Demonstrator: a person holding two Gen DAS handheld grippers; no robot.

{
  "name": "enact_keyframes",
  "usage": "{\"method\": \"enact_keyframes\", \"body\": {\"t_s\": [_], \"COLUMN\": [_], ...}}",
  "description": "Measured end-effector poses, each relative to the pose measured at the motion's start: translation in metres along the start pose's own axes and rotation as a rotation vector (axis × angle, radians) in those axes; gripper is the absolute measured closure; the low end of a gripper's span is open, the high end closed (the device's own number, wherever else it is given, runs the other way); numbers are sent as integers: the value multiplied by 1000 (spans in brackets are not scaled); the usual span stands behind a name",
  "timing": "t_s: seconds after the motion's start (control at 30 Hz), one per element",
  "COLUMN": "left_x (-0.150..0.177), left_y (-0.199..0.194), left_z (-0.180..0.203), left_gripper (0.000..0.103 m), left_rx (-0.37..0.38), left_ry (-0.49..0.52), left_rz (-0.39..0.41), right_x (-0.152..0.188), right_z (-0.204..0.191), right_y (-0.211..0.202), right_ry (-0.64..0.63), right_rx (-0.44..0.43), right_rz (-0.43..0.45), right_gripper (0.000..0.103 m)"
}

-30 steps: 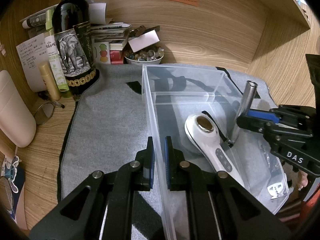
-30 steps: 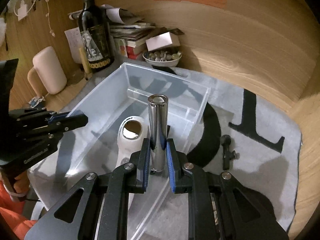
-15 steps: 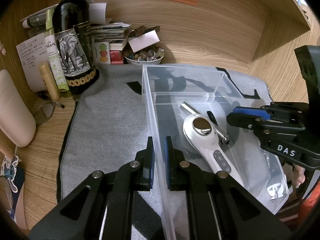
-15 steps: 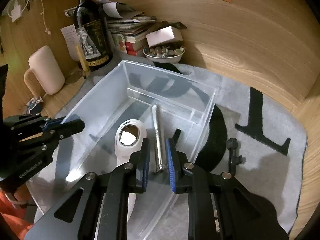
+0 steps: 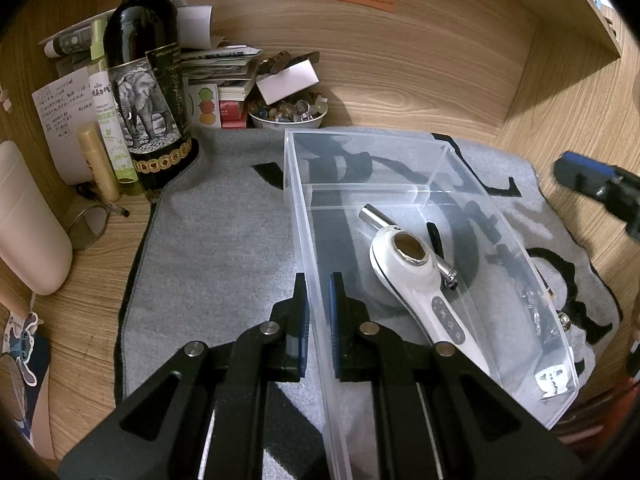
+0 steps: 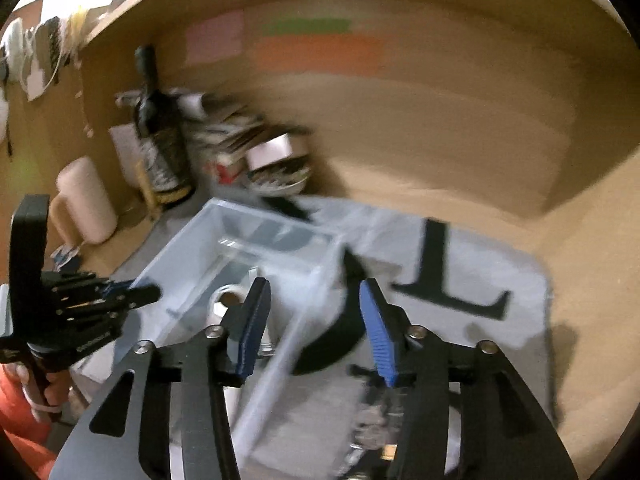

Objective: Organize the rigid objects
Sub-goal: 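Grasp the black-and-gold rectangular box with the right gripper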

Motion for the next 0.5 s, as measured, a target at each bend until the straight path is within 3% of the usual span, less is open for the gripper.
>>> {"method": "enact_keyframes", "body": {"t_s": [0.2, 0.5], "left_x": [0, 1], "left_y": [0, 0], "left_z": [0, 0], "left_gripper": [94, 94], "left_rx": [-1, -1], "left_ry": [0, 2], "left_rz": [0, -2], "right_x": [12, 84], "right_z": [52, 79], "right_y": [-2, 44], "right_ry": [69, 125], "right_rx": [109, 134], "right_rz": [-18, -238], "right_gripper": [59, 59]}}
Point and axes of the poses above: each gripper's, at about its wrist camera, not at the fingertips, and y roughly the way its jaws point, z to its right, x to its underside, the point moved 10 cm from there along y, roughly the way its jaws point, and after that the axes turned 12 degrees about x, right-handed, at the moved point
